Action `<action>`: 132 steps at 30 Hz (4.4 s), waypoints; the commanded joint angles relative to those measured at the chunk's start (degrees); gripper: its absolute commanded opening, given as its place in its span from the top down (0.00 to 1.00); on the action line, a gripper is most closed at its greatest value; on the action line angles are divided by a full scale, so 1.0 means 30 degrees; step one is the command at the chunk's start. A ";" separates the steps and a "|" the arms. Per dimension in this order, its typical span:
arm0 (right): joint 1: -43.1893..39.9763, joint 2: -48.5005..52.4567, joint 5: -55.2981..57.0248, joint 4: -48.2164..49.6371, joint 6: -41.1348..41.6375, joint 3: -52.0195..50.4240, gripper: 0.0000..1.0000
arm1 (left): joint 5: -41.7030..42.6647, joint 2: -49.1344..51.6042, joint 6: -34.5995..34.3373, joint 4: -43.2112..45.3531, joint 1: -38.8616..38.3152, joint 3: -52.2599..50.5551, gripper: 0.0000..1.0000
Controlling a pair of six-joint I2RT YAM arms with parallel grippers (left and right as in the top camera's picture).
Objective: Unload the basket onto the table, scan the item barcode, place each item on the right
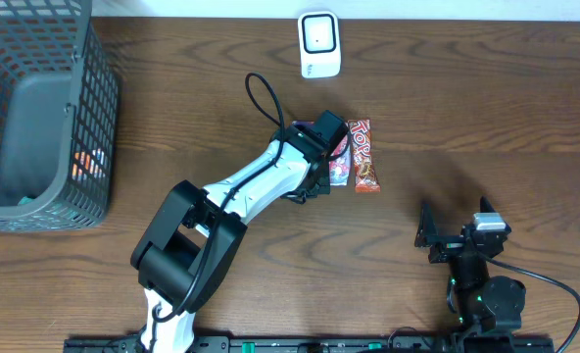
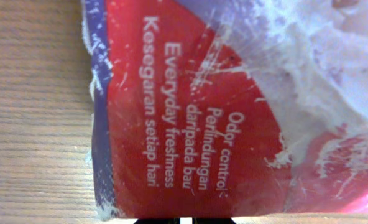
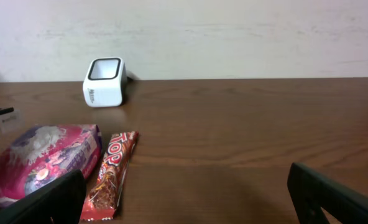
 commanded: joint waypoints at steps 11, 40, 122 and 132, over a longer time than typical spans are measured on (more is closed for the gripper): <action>-0.0109 -0.0080 0.0015 -0.0066 0.0124 -0.0036 0.01 | 0.0809 -0.0226 0.0051 0.0306 0.0044 0.0168 0.92; -0.0109 -0.0080 0.0022 -0.0066 0.0124 -0.0036 0.01 | -0.1239 -1.0520 0.1071 -0.2528 0.0845 0.0204 0.38; -0.0109 -0.0080 0.0015 -0.0066 0.0124 -0.0036 0.01 | -0.5967 -0.6455 0.3570 -0.0641 2.3329 0.1705 0.02; -0.0109 -0.0080 0.0022 -0.0066 0.0124 -0.0036 0.01 | -0.5967 -0.4240 0.2375 -0.2404 2.4137 0.1705 0.02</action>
